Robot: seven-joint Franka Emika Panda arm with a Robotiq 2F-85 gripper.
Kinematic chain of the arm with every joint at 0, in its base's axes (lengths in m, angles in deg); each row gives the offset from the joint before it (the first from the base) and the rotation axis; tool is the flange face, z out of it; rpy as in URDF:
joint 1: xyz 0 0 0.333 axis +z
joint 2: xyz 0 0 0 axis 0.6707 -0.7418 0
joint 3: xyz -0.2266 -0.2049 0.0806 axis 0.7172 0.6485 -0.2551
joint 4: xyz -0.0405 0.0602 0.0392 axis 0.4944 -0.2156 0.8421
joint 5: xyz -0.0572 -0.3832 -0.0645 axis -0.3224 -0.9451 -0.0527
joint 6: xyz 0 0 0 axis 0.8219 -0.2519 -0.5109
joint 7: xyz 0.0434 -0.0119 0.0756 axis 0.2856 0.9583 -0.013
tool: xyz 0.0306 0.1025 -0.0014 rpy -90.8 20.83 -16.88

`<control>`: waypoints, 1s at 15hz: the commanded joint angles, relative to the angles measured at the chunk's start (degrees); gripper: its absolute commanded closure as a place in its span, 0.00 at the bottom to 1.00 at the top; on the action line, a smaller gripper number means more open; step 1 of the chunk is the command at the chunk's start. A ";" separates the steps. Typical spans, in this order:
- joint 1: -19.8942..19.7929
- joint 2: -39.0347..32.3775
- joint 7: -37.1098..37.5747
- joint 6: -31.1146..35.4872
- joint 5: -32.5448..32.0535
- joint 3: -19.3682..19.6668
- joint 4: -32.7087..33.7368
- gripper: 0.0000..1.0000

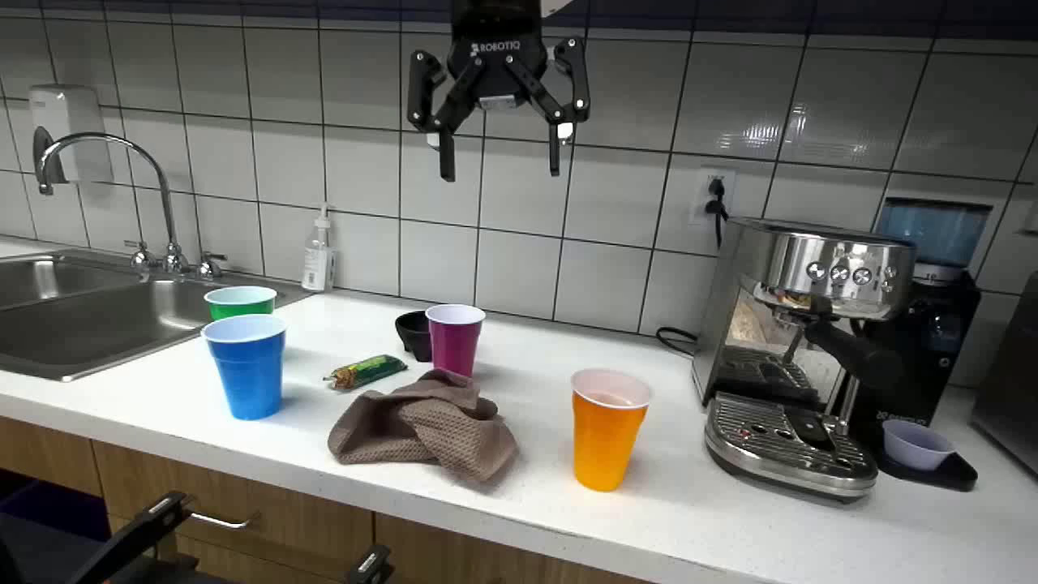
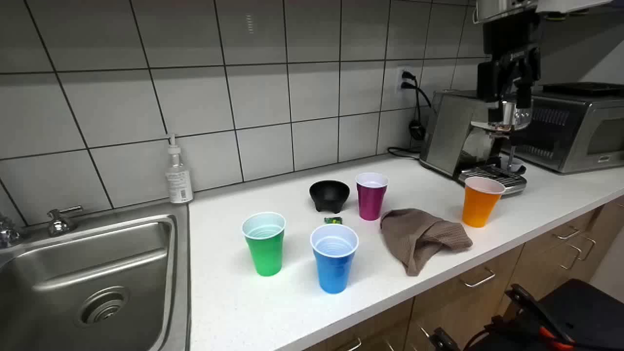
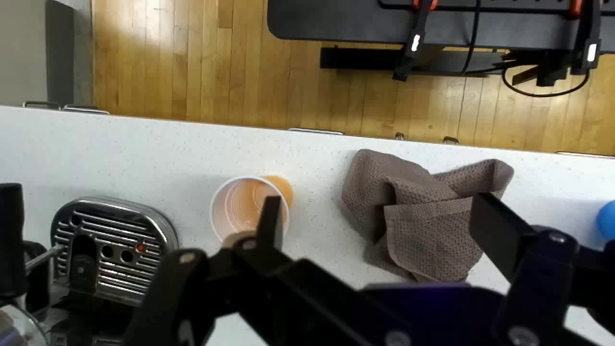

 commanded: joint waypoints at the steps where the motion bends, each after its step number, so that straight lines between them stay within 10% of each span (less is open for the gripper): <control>1: 0.19 -0.01 0.06 -0.10 -0.04 0.17 0.06 0.00; 15: 0.20 0.63 -0.14 2.44 1.05 0.93 -1.10 0.00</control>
